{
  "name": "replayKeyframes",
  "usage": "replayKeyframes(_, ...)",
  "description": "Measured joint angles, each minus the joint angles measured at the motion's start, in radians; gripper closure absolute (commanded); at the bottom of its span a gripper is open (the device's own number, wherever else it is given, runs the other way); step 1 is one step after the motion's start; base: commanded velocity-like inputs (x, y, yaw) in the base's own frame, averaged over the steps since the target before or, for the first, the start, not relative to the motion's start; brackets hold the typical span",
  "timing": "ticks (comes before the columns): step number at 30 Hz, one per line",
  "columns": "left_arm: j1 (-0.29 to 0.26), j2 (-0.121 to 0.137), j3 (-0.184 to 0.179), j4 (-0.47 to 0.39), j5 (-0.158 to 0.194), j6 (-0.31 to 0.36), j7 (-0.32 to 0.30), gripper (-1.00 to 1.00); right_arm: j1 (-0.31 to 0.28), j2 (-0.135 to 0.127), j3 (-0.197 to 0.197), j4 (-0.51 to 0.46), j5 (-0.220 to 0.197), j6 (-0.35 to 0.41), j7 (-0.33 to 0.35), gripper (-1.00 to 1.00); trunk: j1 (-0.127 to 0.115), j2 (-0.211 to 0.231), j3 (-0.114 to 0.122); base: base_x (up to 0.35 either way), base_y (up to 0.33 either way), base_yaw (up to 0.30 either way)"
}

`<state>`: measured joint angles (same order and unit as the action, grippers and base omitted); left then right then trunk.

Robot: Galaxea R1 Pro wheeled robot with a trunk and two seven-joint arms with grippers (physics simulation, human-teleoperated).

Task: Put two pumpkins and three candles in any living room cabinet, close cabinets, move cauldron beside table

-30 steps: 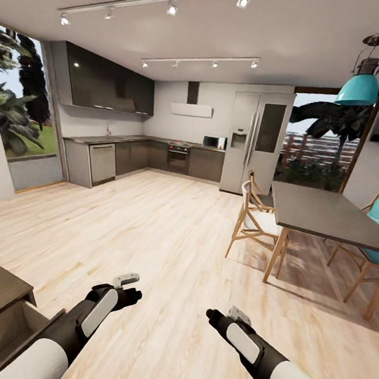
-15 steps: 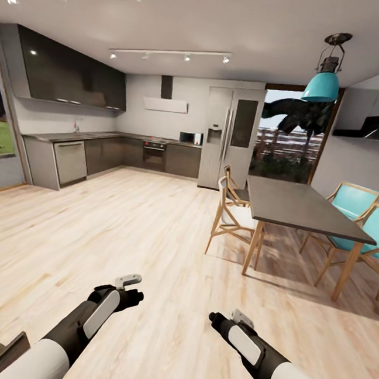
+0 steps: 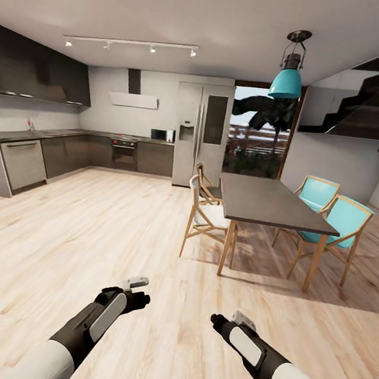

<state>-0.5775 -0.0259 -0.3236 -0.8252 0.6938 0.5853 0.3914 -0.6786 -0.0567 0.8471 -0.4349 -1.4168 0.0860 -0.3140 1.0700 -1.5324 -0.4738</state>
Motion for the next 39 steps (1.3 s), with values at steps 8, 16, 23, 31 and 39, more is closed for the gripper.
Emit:
replayKeyframes(8,0.0,-0.003,-0.006,0.0,0.001,0.0,0.0,-1.0,0.0,0.0,-0.001,0.002,0.0,0.0,-0.001,-1.0,0.0,0.0,0.0,0.268,-0.206,-0.272)
replayKeyframes(16,0.0,-0.006,-0.008,0.0,0.001,0.0,0.0,-1.0,0.0,0.0,-0.001,0.002,0.0,0.0,-0.001,-1.0,0.0,0.0,0.0,0.263,-0.214,-0.272)
replayKeyframes(23,0.0,-0.008,-0.009,0.001,0.001,0.0,0.0,-1.0,0.0,0.0,-0.001,0.002,0.0,0.0,-0.001,-1.0,0.0,0.0,0.0,0.258,-0.221,-0.273)
replayKeyframes(31,0.0,-0.008,-0.008,0.001,0.0,0.0,0.001,-1.0,0.0,0.0,-0.001,0.002,0.0,0.0,-0.001,-1.0,0.0,0.0,0.0,0.276,-0.177,-0.274)
replayKeyframes(39,0.0,-0.008,-0.008,0.002,0.001,-0.001,0.001,-1.0,0.0,0.0,0.0,0.002,0.0,0.0,-0.001,-1.0,0.0,0.0,0.0,0.313,-0.081,-0.276)
